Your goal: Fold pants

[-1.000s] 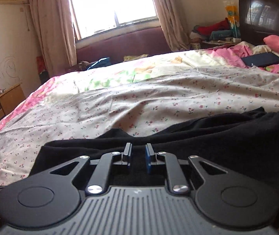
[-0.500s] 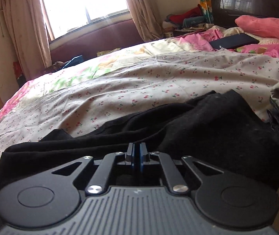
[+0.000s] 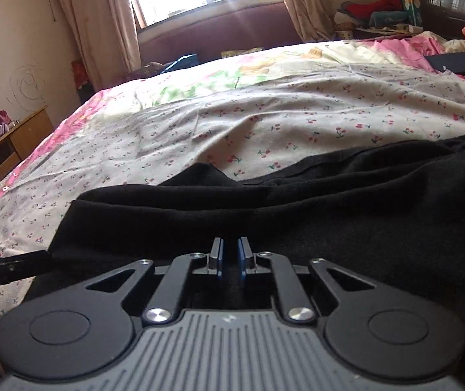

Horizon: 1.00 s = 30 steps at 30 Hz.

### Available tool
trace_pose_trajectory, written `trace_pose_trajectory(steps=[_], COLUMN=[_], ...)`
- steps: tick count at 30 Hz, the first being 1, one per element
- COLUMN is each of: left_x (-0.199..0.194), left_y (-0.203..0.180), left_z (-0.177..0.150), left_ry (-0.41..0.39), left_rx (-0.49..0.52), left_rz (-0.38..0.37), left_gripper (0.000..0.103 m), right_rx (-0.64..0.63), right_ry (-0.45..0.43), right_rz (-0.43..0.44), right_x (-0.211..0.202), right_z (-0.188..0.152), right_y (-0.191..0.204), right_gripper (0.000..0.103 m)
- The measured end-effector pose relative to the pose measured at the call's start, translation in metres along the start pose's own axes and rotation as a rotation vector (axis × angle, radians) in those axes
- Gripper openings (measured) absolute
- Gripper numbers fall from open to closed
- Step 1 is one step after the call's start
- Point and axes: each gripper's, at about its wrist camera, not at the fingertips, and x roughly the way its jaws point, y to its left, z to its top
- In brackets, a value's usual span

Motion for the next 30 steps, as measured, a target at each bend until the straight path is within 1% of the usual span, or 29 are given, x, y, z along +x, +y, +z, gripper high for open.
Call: trace_pose_trajectory(steps=[1,2,3,4,5,6,7,8,9,10,11,12,13,14,15,16,17,18,20,22,24,26,27,29,30], left_x=[0.003,0.004,0.004,0.004,0.005,0.006,0.008,0.009,0.011,0.012,0.012,0.012,0.011,0.011,0.012,0.012,0.012,0.013,0.013,0.012,0.013,0.016,0.017,0.018,0.019], left_y=[0.006,0.009,0.009,0.007,0.004,0.001,-0.002,-0.005,-0.009,-0.012,-0.013,-0.013,-0.011,-0.01,-0.009,-0.008,-0.007,-0.007,-0.007,-0.006,-0.002,0.005,0.008,0.013,0.013], left_z=[-0.001,-0.002,-0.002,-0.003,-0.004,-0.005,-0.006,-0.007,-0.008,-0.009,-0.009,-0.009,-0.008,-0.008,-0.008,-0.008,-0.007,-0.007,-0.007,-0.007,-0.005,-0.003,-0.002,-0.001,-0.001], left_ry=[0.028,0.034,0.036,0.04,0.045,0.054,0.066,0.067,0.066,0.066,0.062,0.06,0.06,0.061,0.062,0.063,0.063,0.063,0.058,0.058,0.062,0.074,0.077,0.079,0.081], left_rx=[-0.04,-0.063,-0.069,-0.061,-0.046,-0.031,-0.016,0.005,0.034,0.055,0.065,0.069,0.071,0.071,0.071,0.07,0.069,0.071,0.08,0.068,0.041,-0.004,-0.026,-0.056,-0.057], left_rz=[-0.009,-0.037,-0.056,-0.06,-0.06,-0.069,-0.083,-0.08,-0.069,-0.064,-0.069,-0.075,-0.083,-0.088,-0.088,-0.087,-0.092,-0.096,-0.098,-0.102,-0.11,-0.118,-0.123,-0.131,-0.13], left_gripper=[0.078,0.078,0.078,0.078,0.078,0.078,0.078,0.078,0.078,0.078,0.078,0.077,0.076,0.075,0.071,0.069,0.068,0.066,0.064,0.06,0.059,0.059,0.058,0.058,0.058], right_rx=[0.012,0.016,0.011,-0.005,-0.024,-0.063,-0.11,-0.168,-0.224,-0.27,-0.315,-0.363,-0.41,-0.441,-0.458,-0.446,-0.445,-0.45,-0.402,-0.352,-0.34,-0.307,-0.316,-0.326,-0.317], right_ry=[-0.013,-0.037,-0.066,-0.076,-0.067,-0.046,-0.027,0.005,0.055,0.109,0.159,0.209,0.265,0.306,0.361,0.412,0.434,0.436,0.436,0.41,0.37,0.353,0.331,0.236,0.205], right_rz=[0.007,0.033,0.076,0.127,0.17,0.218,0.256,0.297,0.329,0.353,0.372,0.379,0.373,0.363,0.362,0.362,0.353,0.343,0.321,0.279,0.189,0.126,0.117,0.157,0.167], right_x=[-0.001,-0.005,-0.01,-0.012,-0.01,-0.005,0.002,0.012,0.026,0.04,0.055,0.069,0.083,0.093,0.102,0.108,0.11,0.111,0.117,0.126,0.134,0.136,0.129,0.093,0.075], right_z=[0.005,0.011,0.019,0.028,0.037,0.047,0.055,0.062,0.069,0.074,0.079,0.083,0.085,0.087,0.088,0.09,0.092,0.094,0.101,0.102,0.1,0.1,0.1,0.102,0.101], right_y=[0.002,0.005,0.011,0.018,0.025,0.038,0.05,0.065,0.079,0.091,0.102,0.112,0.121,0.128,0.132,0.134,0.135,0.135,0.13,0.125,0.123,0.119,0.119,0.12,0.119], right_gripper=[0.013,0.015,0.015,0.016,0.016,0.017,0.023,0.036,0.043,0.047,0.047,0.047,0.045,0.022,0.005,0.003,0.003,0.002,0.001,0.0,0.0,0.0,0.0,0.004,0.004])
